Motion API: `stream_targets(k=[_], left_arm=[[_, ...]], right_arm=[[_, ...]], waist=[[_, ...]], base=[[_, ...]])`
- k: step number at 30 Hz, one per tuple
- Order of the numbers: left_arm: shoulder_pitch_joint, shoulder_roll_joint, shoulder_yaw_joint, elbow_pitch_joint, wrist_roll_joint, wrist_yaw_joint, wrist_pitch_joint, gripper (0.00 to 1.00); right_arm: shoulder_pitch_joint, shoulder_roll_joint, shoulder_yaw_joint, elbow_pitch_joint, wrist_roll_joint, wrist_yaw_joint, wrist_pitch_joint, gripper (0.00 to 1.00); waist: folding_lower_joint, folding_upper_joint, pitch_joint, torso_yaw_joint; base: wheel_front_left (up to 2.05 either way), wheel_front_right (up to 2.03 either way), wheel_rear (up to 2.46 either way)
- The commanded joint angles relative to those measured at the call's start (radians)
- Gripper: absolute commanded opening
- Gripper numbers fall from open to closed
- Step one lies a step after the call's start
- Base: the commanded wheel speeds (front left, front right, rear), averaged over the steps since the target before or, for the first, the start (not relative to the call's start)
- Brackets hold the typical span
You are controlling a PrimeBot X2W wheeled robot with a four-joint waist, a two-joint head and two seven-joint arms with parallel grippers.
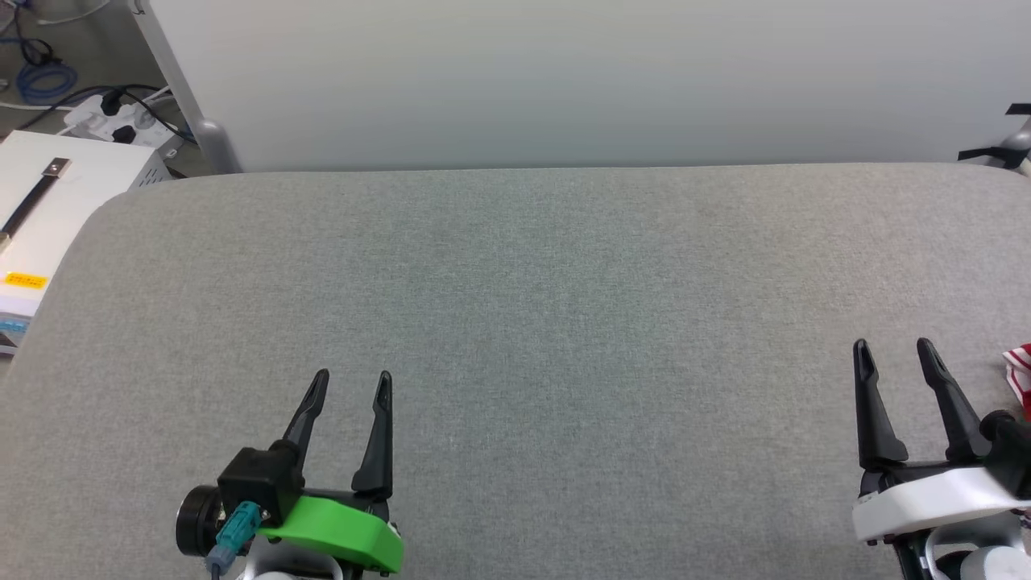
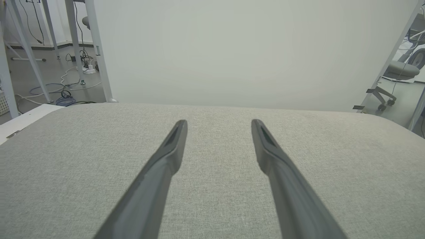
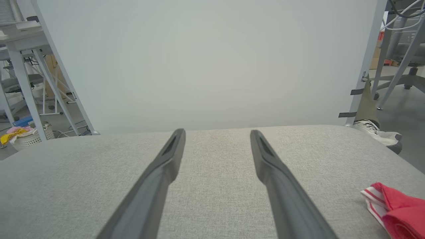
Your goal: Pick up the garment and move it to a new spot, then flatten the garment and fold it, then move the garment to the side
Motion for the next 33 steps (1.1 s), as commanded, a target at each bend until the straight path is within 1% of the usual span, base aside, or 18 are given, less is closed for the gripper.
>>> stream_targets(k=[1,6,14,33], left_arm=[[0.018,-0.009,0.005,-0.005,0.017,-0.012,-0.006,1.00],[0.032,-0.027,0.030,-0.018,0.040,-0.037,-0.006,1.00],[0.033,-0.044,0.058,-0.027,0.056,-0.057,-0.006,1.00],[0.033,-0.055,0.078,-0.016,0.058,-0.070,-0.006,1.00]], right_arm=[[0.018,0.009,0.000,0.003,-0.011,-0.001,-0.010,1.00],[0.035,0.033,0.005,0.011,-0.031,-0.001,-0.019,1.00],[0.035,0.038,0.012,0.030,-0.032,-0.001,-0.026,1.00],[0.022,0.029,0.021,0.051,-0.015,-0.001,-0.034,1.00]], waist=[[0.0001,0.0000,-0.013,0.011],[0.0001,0.0000,-0.016,0.006],[0.0001,0.0000,-0.015,0.004],[0.0001,0.0000,-0.019,0.002]], base=[[0.00,0.00,0.00],[0.00,0.00,0.00],[0.00,0.00,0.00],[0.00,0.00,0.00]])
